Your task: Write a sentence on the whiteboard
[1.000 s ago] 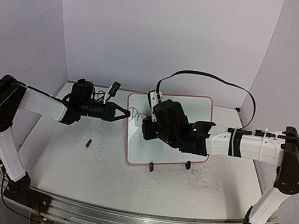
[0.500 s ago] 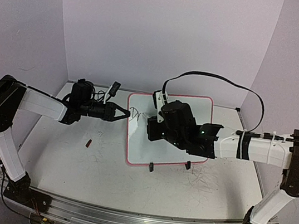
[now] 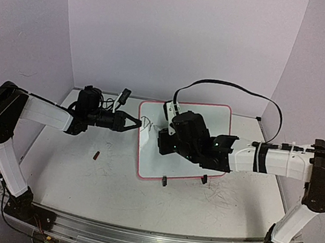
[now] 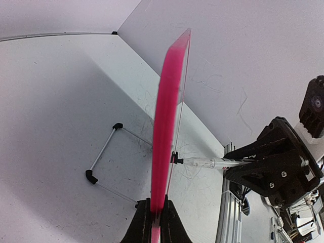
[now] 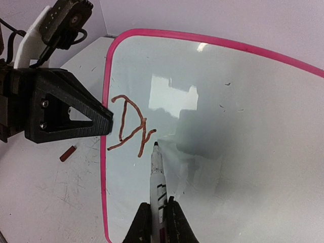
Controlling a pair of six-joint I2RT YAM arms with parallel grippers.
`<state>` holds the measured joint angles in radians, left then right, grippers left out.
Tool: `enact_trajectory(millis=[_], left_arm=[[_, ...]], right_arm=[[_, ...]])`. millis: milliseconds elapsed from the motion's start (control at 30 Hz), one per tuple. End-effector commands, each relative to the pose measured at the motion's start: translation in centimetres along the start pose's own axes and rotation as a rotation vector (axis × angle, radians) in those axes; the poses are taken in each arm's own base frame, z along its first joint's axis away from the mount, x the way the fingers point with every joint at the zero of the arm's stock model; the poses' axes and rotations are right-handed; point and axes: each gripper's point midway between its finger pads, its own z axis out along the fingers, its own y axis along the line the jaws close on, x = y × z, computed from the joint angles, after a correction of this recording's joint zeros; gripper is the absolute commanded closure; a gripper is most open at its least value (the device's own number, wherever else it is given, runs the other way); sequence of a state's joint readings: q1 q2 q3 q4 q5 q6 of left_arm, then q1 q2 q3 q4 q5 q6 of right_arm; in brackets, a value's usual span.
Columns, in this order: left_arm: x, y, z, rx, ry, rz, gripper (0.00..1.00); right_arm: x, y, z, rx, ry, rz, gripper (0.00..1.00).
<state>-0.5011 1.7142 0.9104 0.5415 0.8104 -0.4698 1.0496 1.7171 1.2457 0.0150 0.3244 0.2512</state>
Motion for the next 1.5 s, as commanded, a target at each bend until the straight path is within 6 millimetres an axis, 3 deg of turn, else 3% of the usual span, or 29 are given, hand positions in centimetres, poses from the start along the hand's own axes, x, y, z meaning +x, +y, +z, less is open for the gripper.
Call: enact_trajectory(millis=[0, 500, 933, 1467], left_arm=[[-2.1, -1.8, -0.4, 0.022, -0.035, 0.040, 1.00], [-2.1, -1.9, -0.5, 0.026, -0.034, 0.042, 1.00], [-2.2, -2.0, -0.5, 0.025, -0.037, 0.046, 1.00], [-2.2, -2.0, -0.5, 0.027, -0.037, 0.047, 1.00]], right_arm=[[-2.1, 0.1, 0.2, 0.010, -0.055, 0.019, 1.00], [-1.6, -2.0, -0.2, 0.087, -0.054, 0.062, 1.00], [-3.1, -1.8, 0.3, 0.078, -0.091, 0.058, 1.00], [-2.1, -0.7, 1.0, 0.025, -0.059, 0.030, 1.00]])
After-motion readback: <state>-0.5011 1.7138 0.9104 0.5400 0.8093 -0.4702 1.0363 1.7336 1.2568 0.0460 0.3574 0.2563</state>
